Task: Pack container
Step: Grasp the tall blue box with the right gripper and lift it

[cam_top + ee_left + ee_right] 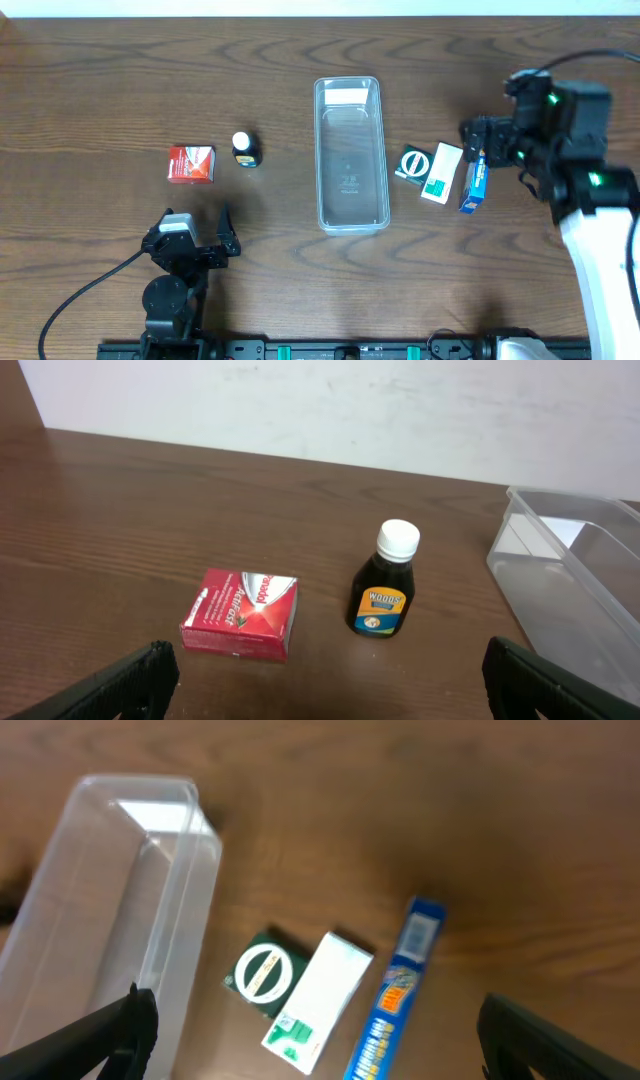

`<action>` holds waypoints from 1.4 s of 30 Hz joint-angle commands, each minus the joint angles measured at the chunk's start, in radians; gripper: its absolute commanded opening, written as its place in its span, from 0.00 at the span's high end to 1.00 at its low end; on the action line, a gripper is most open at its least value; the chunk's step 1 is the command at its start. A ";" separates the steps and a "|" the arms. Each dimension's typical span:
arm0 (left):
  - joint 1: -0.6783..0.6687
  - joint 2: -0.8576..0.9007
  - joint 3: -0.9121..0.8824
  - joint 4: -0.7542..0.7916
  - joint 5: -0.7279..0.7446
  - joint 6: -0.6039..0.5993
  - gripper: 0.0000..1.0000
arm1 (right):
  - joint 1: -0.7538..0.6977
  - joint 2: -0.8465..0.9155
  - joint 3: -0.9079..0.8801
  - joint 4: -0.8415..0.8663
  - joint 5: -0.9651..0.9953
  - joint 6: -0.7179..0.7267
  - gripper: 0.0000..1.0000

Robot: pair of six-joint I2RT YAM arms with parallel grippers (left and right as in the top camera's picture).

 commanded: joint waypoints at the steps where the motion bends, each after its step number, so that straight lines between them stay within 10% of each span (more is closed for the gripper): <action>1: -0.003 -0.006 -0.028 -0.012 0.007 0.013 0.02 | -0.005 0.111 0.020 -0.022 -0.004 0.109 0.01; 10: -0.003 -0.006 -0.028 -0.012 0.007 0.013 0.02 | -0.001 0.289 0.020 -0.131 0.267 0.357 0.17; 42: -0.003 -0.006 -0.028 -0.012 0.007 0.013 0.02 | 0.105 0.206 0.098 -0.076 0.200 0.378 0.96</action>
